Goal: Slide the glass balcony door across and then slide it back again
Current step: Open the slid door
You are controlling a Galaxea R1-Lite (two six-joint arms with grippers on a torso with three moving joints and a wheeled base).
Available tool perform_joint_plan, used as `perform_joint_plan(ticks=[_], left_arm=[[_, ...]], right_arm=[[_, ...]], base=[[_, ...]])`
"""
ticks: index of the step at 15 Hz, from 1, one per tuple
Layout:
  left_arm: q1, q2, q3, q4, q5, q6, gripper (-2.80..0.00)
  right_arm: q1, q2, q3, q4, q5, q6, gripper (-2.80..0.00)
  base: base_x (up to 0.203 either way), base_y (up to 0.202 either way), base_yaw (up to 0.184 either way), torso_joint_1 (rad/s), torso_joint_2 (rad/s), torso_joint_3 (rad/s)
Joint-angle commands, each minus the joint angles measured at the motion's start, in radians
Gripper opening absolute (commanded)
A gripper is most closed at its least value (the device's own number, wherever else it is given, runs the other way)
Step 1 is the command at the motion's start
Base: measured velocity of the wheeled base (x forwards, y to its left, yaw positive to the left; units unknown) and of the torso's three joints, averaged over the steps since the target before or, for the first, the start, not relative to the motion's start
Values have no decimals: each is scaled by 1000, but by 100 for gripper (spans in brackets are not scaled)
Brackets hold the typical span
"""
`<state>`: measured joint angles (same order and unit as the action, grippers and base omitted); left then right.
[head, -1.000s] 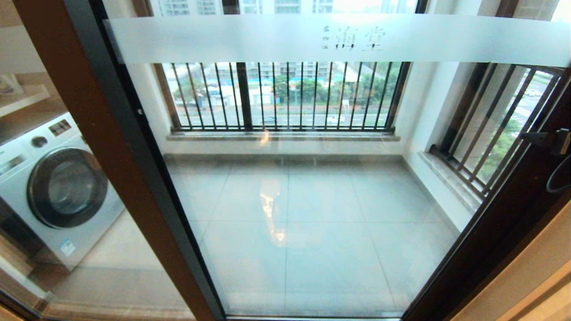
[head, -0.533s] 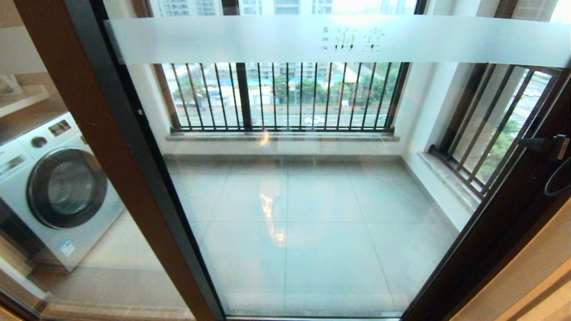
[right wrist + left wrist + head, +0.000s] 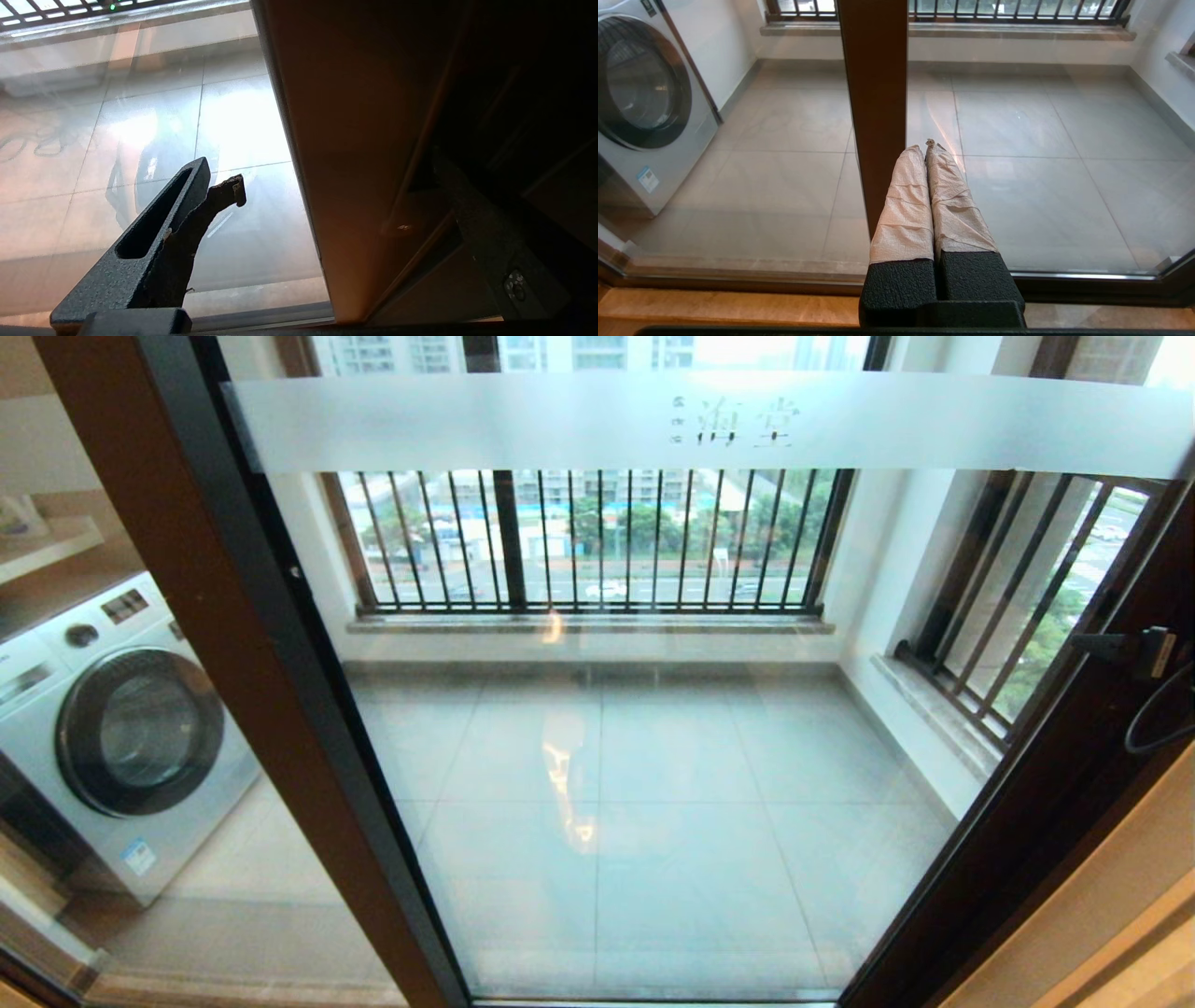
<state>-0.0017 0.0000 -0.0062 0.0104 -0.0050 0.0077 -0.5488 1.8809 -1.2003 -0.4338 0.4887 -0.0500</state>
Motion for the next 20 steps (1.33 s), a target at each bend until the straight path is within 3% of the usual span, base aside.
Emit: perform_joint_plan(ticks=[1, 20], left_arm=[[0, 0, 0, 0, 0, 0, -280], [0, -1, 0, 0, 0, 0, -280]], right_arm=[[11, -11, 11, -3, 5, 0, 0], [66, -114, 96, -3, 42, 12, 0]], base=[[0, 0, 0, 0, 0, 0], [0, 0, 0, 0, 0, 0]])
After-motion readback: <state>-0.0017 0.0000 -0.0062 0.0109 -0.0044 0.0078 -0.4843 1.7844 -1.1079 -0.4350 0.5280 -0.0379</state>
